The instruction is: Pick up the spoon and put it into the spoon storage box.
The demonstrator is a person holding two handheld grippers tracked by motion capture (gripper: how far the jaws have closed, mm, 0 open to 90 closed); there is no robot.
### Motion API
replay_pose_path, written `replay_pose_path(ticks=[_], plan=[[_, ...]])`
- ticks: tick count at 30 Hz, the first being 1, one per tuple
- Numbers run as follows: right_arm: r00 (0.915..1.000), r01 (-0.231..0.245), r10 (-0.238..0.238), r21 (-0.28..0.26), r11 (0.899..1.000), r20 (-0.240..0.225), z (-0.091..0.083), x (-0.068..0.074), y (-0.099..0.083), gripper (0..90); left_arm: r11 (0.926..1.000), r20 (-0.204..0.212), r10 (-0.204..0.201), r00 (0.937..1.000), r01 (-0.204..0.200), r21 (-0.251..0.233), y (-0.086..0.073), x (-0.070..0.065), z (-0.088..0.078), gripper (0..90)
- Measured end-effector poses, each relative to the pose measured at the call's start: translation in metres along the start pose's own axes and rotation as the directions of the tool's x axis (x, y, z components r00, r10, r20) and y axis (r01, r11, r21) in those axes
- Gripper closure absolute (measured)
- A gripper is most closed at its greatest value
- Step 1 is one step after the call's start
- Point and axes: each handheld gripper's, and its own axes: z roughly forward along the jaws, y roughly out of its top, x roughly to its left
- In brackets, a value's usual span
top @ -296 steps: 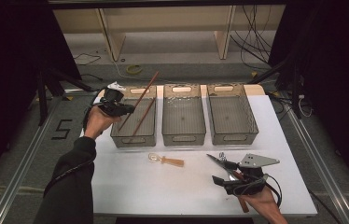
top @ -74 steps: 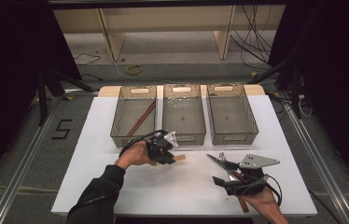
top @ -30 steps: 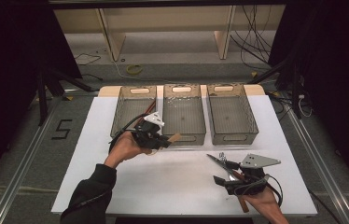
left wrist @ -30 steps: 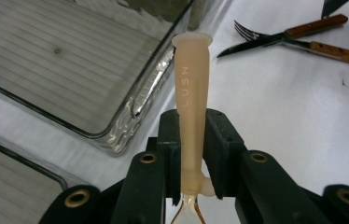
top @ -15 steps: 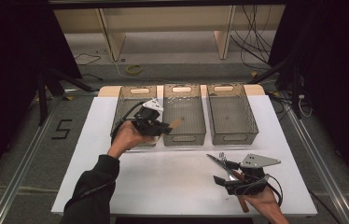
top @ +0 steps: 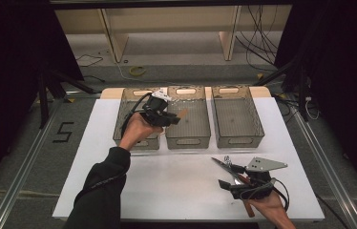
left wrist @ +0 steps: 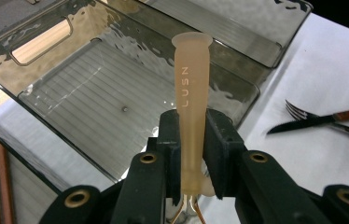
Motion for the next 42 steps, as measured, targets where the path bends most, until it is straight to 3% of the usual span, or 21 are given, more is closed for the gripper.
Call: replay_pose_path(ticks=[13,42], plan=[[1.0000,0.003,-0.003,-0.001,1.000,-0.002,0.000,0.000,0.000,25.9,0.9992,-0.031,-0.040,0.9987,0.040,-0.010,0.013,0.010,0.019,76.4],[1.0000,0.000,0.001,0.003,1.000,-0.007,-0.001,0.000,-0.001,25.9,0.9945,-0.047,-0.102,0.9937,0.100,-0.030,0.011,0.020,0.046,76.0]])
